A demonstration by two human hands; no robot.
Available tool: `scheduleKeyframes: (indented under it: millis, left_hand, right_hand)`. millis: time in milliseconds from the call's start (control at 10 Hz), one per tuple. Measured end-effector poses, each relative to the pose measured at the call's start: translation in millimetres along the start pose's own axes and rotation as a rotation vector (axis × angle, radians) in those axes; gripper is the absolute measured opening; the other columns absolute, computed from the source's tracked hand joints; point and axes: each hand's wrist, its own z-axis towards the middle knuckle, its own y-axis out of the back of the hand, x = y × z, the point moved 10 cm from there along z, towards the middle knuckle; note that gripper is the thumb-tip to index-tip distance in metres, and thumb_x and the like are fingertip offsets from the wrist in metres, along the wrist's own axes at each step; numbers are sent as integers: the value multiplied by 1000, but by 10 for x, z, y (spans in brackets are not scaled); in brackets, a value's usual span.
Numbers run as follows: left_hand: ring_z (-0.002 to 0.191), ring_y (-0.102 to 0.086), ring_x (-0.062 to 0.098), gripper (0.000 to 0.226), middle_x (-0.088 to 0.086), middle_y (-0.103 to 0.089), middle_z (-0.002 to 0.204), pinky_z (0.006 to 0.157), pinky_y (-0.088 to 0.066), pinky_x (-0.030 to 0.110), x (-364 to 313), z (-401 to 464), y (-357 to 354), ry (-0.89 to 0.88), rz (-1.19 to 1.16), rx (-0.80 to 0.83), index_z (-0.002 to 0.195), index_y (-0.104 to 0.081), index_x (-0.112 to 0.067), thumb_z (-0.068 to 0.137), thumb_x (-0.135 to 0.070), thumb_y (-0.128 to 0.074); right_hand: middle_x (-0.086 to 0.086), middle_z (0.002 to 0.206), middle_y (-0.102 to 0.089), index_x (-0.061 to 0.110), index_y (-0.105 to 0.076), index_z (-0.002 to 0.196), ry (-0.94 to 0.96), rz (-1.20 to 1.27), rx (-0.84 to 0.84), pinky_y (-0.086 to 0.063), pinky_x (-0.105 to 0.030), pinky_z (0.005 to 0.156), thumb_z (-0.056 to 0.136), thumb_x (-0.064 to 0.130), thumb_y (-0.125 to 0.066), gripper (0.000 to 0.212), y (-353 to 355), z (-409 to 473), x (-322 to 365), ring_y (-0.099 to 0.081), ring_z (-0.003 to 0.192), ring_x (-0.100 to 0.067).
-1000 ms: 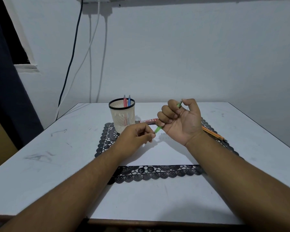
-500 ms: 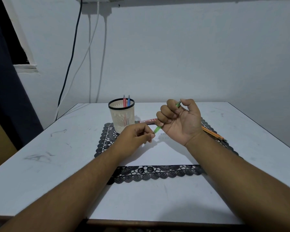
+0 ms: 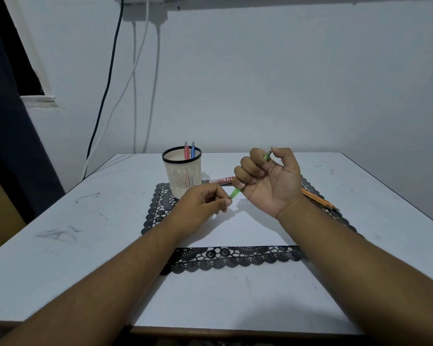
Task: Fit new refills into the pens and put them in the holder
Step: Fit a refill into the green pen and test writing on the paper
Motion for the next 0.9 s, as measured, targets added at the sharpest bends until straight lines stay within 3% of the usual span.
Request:
scheduleKeyframes:
  millis: [900]
  left_hand:
    - [69,-56,15,13,-1,-69,74,70,-44,33,2,6,1,4,-23,0,83,-70,-12,94,-6,-71]
  right_hand:
    - [0,64,-18,20,-25,67,-5,11,31,-17,-36,64,86,38,-40,31,-32,3,-1,-14,62,-19]
